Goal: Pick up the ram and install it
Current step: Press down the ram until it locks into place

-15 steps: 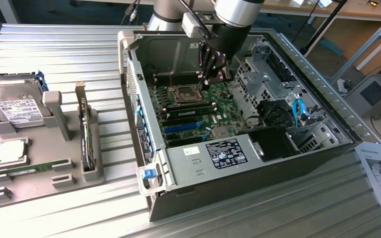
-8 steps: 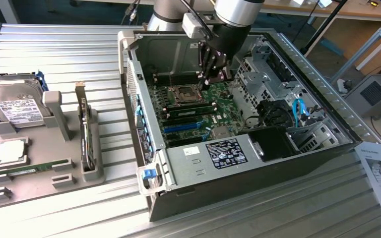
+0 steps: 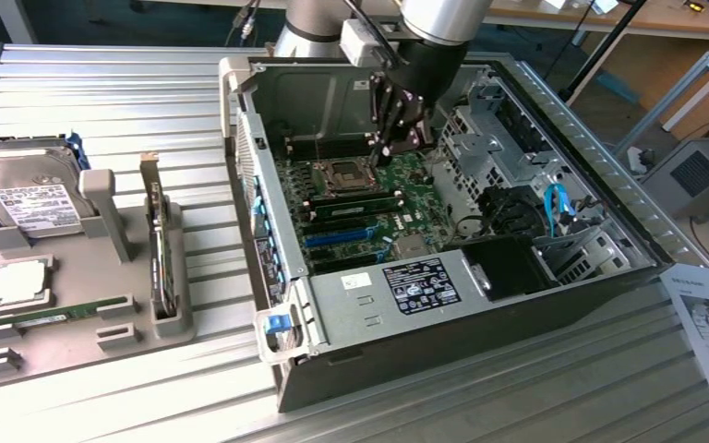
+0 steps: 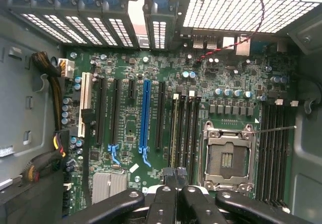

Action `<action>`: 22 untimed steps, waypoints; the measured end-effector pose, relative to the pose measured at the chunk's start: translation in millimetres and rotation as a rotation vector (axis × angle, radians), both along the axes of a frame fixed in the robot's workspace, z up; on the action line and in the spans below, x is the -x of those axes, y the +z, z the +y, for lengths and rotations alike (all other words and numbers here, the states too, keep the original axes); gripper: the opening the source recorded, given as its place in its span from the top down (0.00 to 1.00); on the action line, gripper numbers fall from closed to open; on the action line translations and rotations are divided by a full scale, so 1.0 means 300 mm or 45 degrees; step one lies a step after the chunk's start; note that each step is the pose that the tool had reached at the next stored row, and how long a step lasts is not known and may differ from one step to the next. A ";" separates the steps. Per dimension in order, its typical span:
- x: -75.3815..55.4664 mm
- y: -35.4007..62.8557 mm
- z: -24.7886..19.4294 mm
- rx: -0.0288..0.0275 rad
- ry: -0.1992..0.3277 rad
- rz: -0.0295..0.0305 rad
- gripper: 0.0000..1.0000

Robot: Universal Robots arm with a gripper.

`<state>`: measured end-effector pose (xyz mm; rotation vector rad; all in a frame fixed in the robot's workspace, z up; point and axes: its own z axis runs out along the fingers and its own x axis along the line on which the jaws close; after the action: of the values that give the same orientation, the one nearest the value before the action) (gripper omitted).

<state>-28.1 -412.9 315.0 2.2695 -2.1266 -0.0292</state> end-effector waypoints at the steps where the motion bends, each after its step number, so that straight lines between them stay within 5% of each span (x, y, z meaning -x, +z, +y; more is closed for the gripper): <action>1: 0.000 0.009 0.000 0.0048 0.000 0.0000 0.89; 7: 0.000 0.060 0.000 0.0089 0.000 0.0000 0.89; 14: 0.001 0.060 0.000 0.0088 0.000 0.0000 0.89; 22: 0.018 0.060 0.000 0.0087 0.001 -0.0138 0.89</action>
<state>-33.5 -412.9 333.1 2.2716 -2.1280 -0.0097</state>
